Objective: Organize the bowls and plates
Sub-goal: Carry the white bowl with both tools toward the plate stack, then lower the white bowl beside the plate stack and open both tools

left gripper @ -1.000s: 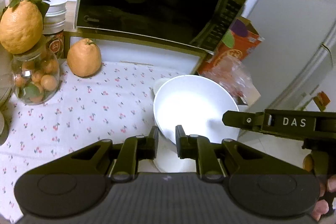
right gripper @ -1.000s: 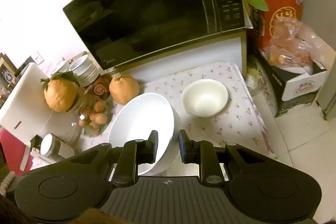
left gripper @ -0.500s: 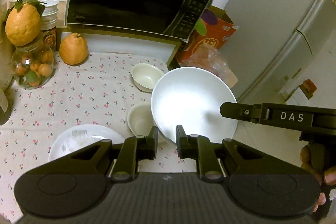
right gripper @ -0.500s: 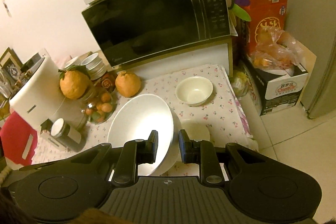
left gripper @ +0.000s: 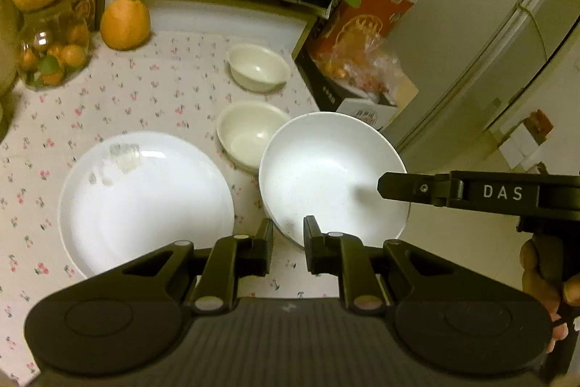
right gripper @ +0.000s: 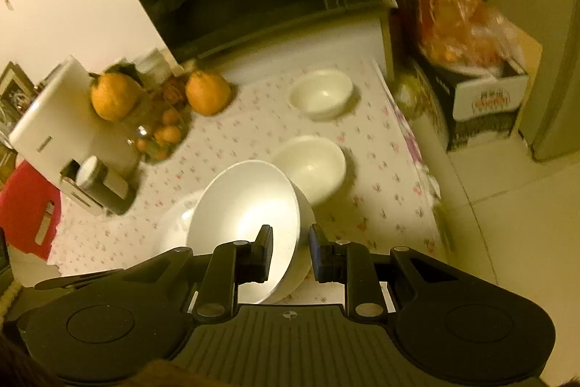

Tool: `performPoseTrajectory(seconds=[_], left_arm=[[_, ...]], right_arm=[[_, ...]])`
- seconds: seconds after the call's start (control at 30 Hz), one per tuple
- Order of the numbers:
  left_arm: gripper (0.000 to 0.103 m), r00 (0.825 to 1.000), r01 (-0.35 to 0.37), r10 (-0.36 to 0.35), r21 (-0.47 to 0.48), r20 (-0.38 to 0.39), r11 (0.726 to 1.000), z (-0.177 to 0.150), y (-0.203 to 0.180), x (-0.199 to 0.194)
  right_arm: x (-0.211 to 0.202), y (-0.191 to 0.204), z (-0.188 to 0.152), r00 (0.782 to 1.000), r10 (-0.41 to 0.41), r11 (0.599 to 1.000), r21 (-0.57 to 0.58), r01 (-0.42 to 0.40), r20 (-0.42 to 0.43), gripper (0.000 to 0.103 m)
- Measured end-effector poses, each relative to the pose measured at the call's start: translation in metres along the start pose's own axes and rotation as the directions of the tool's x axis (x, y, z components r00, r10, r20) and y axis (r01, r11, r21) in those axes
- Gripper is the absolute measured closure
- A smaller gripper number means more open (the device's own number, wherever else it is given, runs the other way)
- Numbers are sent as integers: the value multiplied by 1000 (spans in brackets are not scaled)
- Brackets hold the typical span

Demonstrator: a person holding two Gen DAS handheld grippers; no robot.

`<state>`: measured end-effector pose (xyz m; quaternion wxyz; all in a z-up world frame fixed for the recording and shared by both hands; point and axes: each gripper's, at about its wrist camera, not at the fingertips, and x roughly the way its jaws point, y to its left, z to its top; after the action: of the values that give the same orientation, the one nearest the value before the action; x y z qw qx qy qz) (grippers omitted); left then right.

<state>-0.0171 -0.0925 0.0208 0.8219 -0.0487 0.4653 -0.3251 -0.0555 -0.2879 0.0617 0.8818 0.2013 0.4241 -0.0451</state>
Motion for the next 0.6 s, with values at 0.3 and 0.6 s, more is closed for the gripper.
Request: performPoseTrajectory(seconds=[0.3, 0.6], left_arm=[[88, 999, -21, 22, 8, -40, 1000, -15, -3, 33], [88, 996, -54, 55, 18, -67, 998, -22, -1, 52]], right_arm=[[33, -30, -17, 998, -26, 999, 28, 27, -61, 81], [61, -49, -24, 994, -8, 998, 65, 15, -105, 81]])
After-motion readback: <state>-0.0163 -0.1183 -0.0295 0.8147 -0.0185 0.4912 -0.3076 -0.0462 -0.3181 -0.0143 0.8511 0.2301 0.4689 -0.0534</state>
